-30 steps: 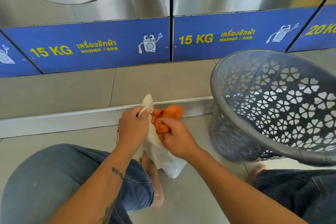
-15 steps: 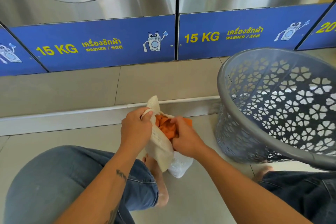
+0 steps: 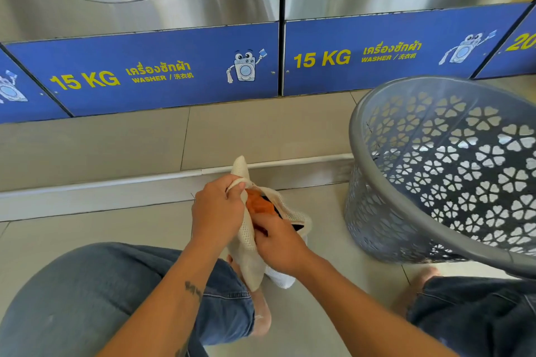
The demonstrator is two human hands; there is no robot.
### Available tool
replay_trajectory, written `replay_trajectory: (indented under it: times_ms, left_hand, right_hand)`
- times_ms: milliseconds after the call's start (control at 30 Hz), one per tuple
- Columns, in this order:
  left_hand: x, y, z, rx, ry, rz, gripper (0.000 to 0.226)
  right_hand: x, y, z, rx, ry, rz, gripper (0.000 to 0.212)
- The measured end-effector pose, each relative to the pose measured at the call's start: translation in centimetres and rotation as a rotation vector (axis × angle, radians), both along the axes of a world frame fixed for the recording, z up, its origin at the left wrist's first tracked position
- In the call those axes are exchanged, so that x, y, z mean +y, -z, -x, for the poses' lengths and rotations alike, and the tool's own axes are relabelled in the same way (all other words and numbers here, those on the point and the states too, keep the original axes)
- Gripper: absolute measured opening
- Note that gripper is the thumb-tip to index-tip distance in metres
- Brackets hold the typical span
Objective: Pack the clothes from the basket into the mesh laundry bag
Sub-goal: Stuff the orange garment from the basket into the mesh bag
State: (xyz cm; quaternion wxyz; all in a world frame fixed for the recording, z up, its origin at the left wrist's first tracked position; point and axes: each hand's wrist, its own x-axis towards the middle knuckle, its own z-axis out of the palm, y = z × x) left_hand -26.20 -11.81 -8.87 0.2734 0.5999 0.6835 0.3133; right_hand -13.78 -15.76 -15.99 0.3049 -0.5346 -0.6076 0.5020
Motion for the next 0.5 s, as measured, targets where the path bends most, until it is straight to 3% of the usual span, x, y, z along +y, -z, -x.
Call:
replay_trajectory:
  times_ms: [33,100,167,267,333,400,500]
  left_hand:
    - [0.0,0.0,0.1,0.005,0.010,0.001,0.023]
    - [-0.1,0.0,0.1,-0.004,0.035,0.005,0.022]
    - [-0.3,0.1,-0.2,0.001,0.065,-0.006,0.018]
    - [0.0,0.1,-0.2,-0.010,0.037,-0.004,0.018]
    - [0.3,0.1,-0.1,-0.018,-0.003,0.008,0.022]
    - [0.4,0.3,-0.1,-0.012,-0.017,0.008,0.023]
    - [0.3,0.6,-0.2,0.001,-0.010,-0.002,0.022]
  right_hand:
    - [0.0,0.2,-0.3,0.048,-0.011,0.163,0.031]
    - [0.4,0.8,-1.4,-0.084,-0.049,0.380,0.039]
    - [1.3,1.1,-2.5,-0.247,-0.081,0.439,0.048]
    - [2.9,0.6,-3.2,-0.192,-0.044,0.473,0.037]
    - [3.3,0.1,-3.6,-0.210,0.024,0.427,0.028]
    - [3.2,-0.4,-3.9,-0.343,0.139,0.309,0.034]
    - [2.4,-0.9,-3.5,-0.434,0.275,-0.032,0.036]
